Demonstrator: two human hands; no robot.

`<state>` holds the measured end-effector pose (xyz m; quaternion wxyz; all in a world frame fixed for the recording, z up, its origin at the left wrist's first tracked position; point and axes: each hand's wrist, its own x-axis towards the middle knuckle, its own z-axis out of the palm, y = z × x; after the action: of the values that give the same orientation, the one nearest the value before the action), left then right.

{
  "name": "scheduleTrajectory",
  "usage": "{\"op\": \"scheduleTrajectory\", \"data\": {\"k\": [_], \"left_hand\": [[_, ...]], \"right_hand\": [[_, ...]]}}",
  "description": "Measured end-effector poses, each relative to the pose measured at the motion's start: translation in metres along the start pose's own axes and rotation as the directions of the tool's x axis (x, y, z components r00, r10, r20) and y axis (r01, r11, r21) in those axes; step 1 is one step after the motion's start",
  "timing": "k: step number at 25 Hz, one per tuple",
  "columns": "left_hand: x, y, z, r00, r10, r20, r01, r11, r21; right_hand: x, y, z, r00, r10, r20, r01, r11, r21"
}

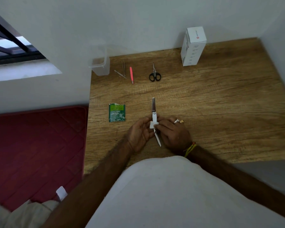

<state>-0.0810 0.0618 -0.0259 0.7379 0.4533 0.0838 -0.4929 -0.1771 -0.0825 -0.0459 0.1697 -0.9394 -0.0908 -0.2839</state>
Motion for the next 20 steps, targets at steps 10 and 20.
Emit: {"op": "scheduleTrajectory", "data": {"k": [10,20], "left_hand": [[-0.001,0.0,0.002,1.0,0.0,-0.001,0.0,1.0,0.02],[0.0,0.002,0.011,0.996,0.023,-0.081,-0.012,0.99,0.141]], "right_hand": [[-0.006,0.0,-0.001,1.0,-0.025,0.018,0.025,1.0,0.018],[-0.004,0.0,0.001,0.999,-0.017,0.029,0.015,0.997,0.07]]}}
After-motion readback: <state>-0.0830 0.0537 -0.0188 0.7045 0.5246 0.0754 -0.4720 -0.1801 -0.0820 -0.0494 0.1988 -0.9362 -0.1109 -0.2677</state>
